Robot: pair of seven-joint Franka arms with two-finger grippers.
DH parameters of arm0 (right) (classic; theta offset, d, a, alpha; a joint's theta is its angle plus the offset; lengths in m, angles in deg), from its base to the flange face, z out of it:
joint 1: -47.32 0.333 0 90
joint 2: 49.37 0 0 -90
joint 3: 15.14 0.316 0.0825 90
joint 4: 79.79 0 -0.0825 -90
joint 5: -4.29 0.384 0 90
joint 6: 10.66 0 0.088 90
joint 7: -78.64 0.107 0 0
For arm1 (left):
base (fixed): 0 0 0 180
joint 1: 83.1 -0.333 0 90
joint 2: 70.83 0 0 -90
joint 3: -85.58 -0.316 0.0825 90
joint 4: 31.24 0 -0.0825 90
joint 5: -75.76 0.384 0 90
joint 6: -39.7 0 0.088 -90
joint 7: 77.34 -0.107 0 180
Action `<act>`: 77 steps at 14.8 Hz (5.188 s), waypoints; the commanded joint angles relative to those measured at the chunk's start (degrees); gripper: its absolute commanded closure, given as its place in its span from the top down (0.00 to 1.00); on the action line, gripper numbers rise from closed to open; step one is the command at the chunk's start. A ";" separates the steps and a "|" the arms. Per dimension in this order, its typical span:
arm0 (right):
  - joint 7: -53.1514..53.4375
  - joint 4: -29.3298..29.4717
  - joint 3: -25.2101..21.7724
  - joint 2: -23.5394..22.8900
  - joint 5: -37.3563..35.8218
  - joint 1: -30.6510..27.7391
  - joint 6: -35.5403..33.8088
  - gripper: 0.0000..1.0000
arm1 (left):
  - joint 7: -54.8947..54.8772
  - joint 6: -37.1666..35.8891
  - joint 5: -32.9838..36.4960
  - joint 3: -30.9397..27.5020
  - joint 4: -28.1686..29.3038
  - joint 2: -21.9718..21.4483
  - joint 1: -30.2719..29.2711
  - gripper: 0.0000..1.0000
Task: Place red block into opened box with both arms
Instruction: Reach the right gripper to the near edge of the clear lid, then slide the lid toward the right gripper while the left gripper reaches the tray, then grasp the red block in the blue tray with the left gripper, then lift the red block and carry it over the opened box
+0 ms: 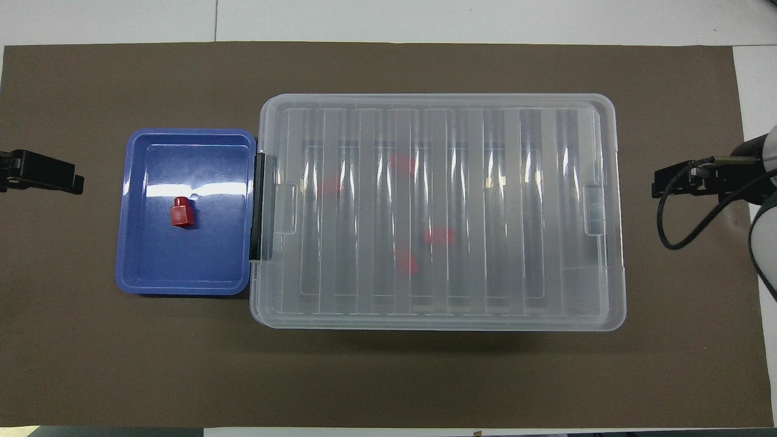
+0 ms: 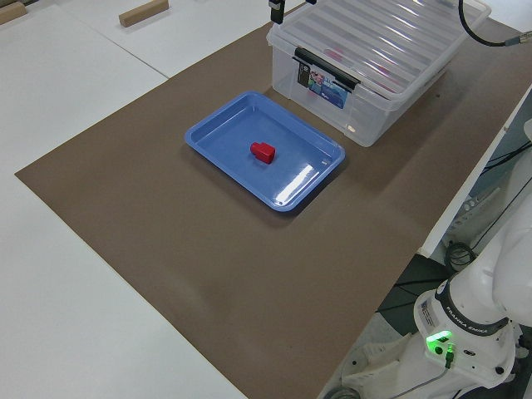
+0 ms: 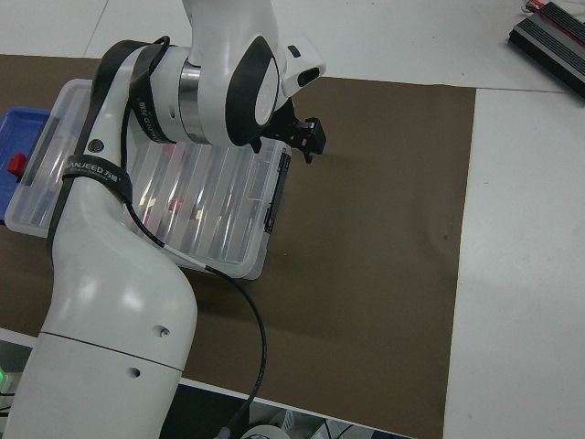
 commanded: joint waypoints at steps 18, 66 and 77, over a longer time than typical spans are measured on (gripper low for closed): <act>-3.48 -13.07 0.14 -2.17 0.85 -0.08 14.64 1.00 | 0.17 0.26 -0.18 -7.21 1.11 -0.45 7.46 1.00; -29.23 -12.10 -0.39 -2.79 -0.47 -18.89 15.60 1.00 | 9.92 43.54 -0.53 -7.84 40.06 1.41 6.94 0.00; -29.85 -11.84 -0.48 -2.87 -0.47 -19.25 15.60 1.00 | 16.14 26.36 -0.27 1.82 24.58 -2.65 9.48 0.00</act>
